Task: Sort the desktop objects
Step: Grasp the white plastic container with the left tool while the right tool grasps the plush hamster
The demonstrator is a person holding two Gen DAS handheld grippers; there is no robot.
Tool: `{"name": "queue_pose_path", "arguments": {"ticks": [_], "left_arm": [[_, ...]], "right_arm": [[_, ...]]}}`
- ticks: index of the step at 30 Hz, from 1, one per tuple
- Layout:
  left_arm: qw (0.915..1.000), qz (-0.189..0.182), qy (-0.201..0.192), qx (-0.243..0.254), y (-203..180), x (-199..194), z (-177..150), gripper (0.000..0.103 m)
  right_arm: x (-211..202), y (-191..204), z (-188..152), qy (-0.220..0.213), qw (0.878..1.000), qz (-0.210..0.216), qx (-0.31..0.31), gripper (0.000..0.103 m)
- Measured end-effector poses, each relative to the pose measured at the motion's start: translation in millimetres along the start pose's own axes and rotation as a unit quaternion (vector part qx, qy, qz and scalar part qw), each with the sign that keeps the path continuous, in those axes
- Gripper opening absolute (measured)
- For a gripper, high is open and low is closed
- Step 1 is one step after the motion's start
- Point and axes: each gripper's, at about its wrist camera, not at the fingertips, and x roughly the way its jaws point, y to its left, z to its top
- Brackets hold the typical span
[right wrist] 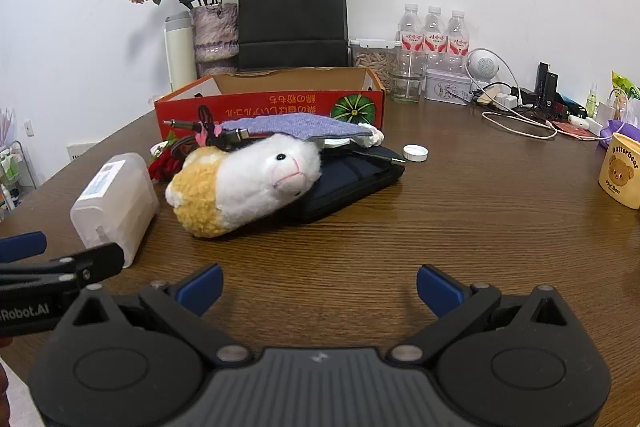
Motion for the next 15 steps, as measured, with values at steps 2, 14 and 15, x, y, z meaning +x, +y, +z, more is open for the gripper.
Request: {"name": "queue_pose_path", "arguments": {"ticks": [2, 14, 15], "left_arm": [[1.0, 0.0, 0.0, 0.0, -0.1, -0.1, 0.0, 0.103], [1.0, -0.002, 0.005, 0.001, -2.1, 3.1, 2.1, 0.103], [1.0, -0.003, 0.006, 0.0, -2.1, 4.5, 3.2, 0.103]], "right_arm": [[0.1, 0.0, -0.1, -0.001, 1.0, 0.001, 0.0, 0.103], [2.0, -0.9, 0.5, 0.001, 1.0, 0.003, -0.001, 0.103], [3.2, -1.7, 0.8, 0.002, 1.0, 0.002, -0.001, 0.103]]}}
